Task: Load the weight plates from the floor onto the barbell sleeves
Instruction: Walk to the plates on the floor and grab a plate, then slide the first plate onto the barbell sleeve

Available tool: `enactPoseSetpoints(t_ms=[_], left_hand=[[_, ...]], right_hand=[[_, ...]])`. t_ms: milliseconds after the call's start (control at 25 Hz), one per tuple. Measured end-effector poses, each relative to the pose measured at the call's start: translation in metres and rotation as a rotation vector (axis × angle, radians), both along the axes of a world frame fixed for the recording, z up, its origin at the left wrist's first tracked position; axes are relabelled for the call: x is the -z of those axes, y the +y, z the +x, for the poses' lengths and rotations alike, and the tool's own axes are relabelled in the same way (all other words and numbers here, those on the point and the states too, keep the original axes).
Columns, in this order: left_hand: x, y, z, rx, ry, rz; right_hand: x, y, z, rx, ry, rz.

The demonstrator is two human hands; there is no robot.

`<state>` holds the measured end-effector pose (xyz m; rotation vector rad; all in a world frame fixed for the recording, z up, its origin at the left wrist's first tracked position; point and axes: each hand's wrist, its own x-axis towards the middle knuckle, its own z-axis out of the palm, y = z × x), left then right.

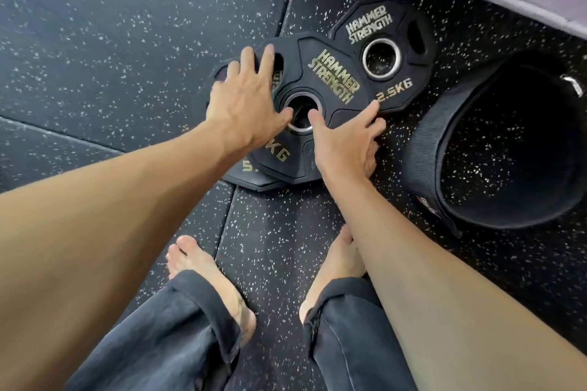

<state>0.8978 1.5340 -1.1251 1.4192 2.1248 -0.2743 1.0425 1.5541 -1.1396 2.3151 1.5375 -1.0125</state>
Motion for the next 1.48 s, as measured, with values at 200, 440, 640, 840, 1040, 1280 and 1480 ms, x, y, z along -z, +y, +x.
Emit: enactPoseSetpoints(t_ms=[200,440,640,840,1040,1280,1480], left_hand=[[0.037,0.015,0.002,-0.038,0.054,0.065],[0.045,0.035,0.004,-0.109,0.048,0.064],[0.02,0.007,0.004,-0.383,-0.06,0.063],[-0.052,-0.029,-0.007,-0.596,-0.159,0.113],[-0.189,-0.012,-0.036,-0.56,-0.128,0.337],[-0.412,0.03,-0.08,-0.634,-0.147,0.777],[-0.645,0.036,-0.114,-0.678,-0.078,1.103]], right_hand=[[0.035,-0.003,-0.009,0.054,-0.054,0.006],[0.041,0.0,-0.011,0.182,-0.027,0.1],[0.008,0.0,-0.006,-0.031,-0.022,0.141],[-0.076,-0.001,-0.009,-0.318,-0.003,0.227],[-0.206,0.029,-0.028,-0.317,0.133,0.398],[-0.424,0.094,-0.07,-0.398,0.31,0.714],[-0.644,0.116,-0.108,-0.402,0.596,0.963]])
